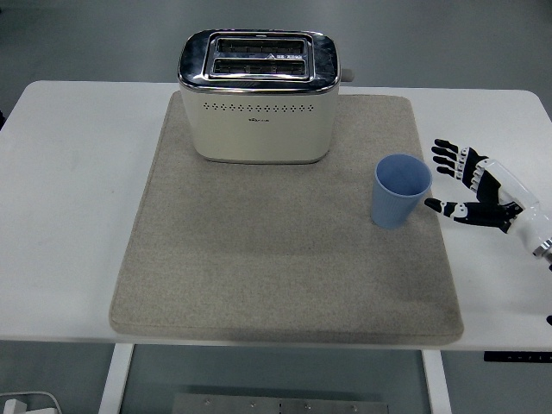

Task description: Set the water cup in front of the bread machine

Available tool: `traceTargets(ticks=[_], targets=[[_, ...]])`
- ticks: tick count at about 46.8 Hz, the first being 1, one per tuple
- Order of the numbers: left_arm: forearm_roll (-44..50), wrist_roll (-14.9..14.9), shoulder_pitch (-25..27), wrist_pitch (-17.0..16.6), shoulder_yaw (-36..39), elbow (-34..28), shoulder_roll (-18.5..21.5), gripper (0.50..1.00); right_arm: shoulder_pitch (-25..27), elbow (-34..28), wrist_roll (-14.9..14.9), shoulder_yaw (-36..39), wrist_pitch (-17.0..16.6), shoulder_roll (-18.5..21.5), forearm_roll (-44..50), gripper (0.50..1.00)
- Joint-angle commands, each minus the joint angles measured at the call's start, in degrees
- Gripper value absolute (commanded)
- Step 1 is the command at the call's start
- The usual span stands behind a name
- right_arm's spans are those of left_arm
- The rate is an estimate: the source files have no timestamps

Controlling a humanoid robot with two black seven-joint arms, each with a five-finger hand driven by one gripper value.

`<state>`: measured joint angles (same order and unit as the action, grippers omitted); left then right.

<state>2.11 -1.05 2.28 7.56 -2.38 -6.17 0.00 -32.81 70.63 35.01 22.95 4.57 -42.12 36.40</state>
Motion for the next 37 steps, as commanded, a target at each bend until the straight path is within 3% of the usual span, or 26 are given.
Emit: traceTargets(ticks=[1, 37], targets=[[0.00, 0.00, 0.00, 0.00, 0.00, 0.02, 0.00, 1.000, 0.29, 0.03, -0.01, -0.01, 0.00, 0.11, -0.01, 0.930], [0.00, 0.00, 0.00, 0.00, 0.00, 0.02, 0.00, 1.000, 0.20, -2.07, -0.01, -0.01, 1.93, 7.76, 1.66, 0.930]])
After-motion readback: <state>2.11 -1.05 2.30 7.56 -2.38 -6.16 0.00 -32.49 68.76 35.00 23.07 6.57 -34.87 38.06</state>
